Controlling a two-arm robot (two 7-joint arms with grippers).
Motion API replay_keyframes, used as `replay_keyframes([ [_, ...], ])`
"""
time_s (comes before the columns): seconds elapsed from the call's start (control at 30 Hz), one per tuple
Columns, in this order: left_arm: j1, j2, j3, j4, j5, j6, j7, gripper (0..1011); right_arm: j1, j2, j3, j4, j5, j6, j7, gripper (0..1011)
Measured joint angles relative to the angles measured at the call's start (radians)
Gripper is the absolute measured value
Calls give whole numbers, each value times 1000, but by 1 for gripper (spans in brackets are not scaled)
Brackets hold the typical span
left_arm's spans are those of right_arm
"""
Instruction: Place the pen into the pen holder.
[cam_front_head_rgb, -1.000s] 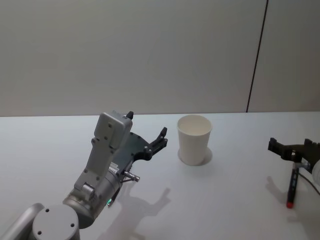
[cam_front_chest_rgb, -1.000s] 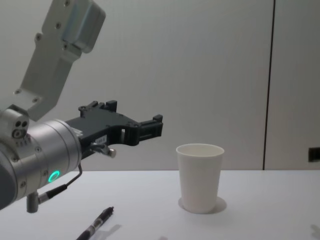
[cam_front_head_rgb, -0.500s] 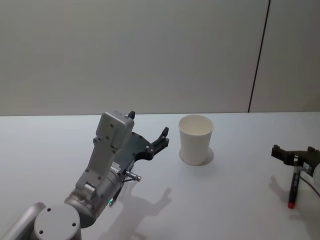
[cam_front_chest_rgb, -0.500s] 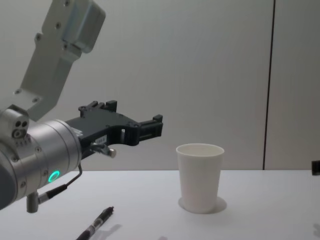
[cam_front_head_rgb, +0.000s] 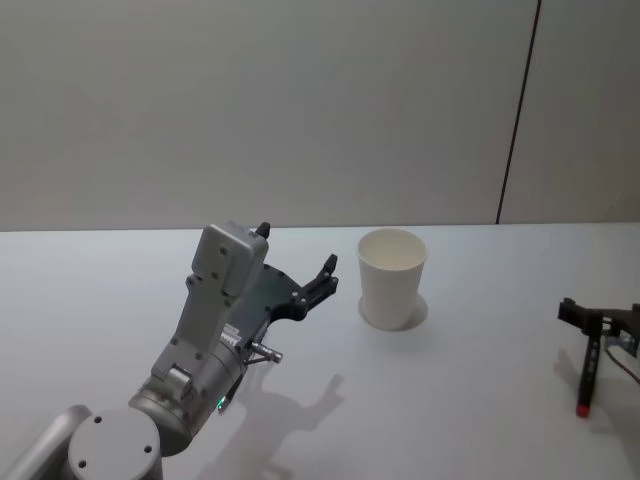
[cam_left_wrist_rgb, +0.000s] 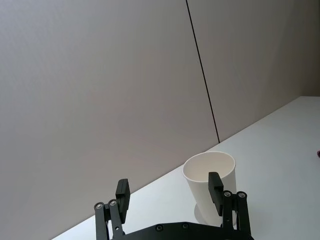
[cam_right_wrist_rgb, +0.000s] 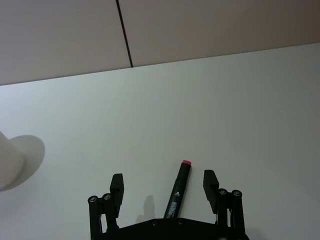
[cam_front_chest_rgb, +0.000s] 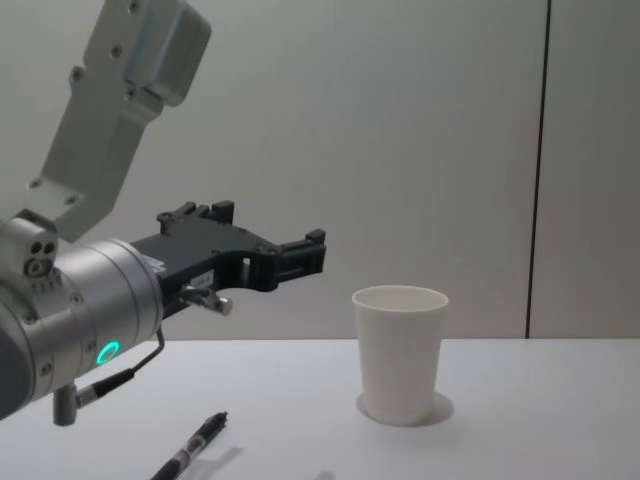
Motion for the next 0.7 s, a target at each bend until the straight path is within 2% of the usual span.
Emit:
replay_keyframes([
  [0.37, 0, 0, 0, 0, 0, 0, 0, 1000, 21, -3, 19, 36, 13, 3, -13, 1002],
  [0.7, 0, 0, 0, 0, 0, 0, 0, 1000, 57, -16, 22, 90, 14, 6, -1, 1002],
])
